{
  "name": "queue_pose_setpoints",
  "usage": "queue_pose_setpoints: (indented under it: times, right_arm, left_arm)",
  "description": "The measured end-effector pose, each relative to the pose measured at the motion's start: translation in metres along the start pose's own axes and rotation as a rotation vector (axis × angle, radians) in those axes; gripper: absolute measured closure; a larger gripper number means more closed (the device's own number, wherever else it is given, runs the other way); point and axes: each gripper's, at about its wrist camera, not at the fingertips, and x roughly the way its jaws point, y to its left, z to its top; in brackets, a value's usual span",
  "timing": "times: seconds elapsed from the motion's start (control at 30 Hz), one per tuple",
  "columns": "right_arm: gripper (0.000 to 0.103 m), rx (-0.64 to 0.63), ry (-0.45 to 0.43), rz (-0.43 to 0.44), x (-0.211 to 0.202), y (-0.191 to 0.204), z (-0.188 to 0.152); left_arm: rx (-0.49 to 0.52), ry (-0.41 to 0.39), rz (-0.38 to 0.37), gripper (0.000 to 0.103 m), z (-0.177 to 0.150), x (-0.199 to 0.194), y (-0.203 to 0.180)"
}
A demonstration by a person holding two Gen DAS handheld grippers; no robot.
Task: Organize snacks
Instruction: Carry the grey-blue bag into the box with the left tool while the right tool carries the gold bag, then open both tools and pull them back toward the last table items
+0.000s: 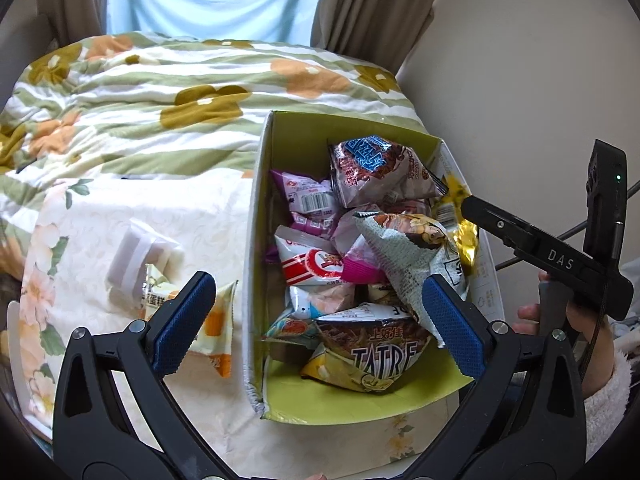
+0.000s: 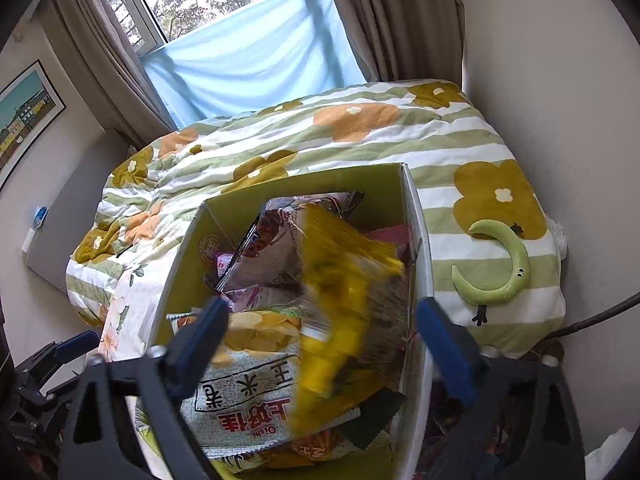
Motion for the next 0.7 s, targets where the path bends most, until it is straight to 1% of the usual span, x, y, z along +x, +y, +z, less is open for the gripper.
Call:
queue_pose_setpoints:
  times: [0.07, 0.17, 0.33, 0.5, 0.7]
  right_arm:
    - [0.000, -0.011, -0.019, 0.006, 0.000, 0.002, -0.005]
    - [0.000, -0.024, -0.016, 0.001, 0.003, 0.003, -0.010]
    - [0.000, -0.024, -0.042, 0.006, -0.005, 0.007, -0.010]
    - [0.000, -0.049, -0.068, -0.011, -0.025, 0.020, -0.005]
    - [0.000, -0.067, -0.101, -0.019, -0.057, 0.055, -0.011]
  left_arm:
    - [-0.009, 0.012, 0.003, 0.001, -0.004, 0.002, 0.005]
    - [-0.018, 0.025, 0.000, 0.001, -0.008, 0.003, 0.011]
    - [-0.022, 0.016, 0.007, 0.001, -0.012, -0.006, 0.018]
    - [-0.005, -0.009, 0.032, 0.001, -0.014, -0.026, 0.030]
    - [0.005, -0.063, 0.020, 0.001, -0.019, -0.063, 0.065]
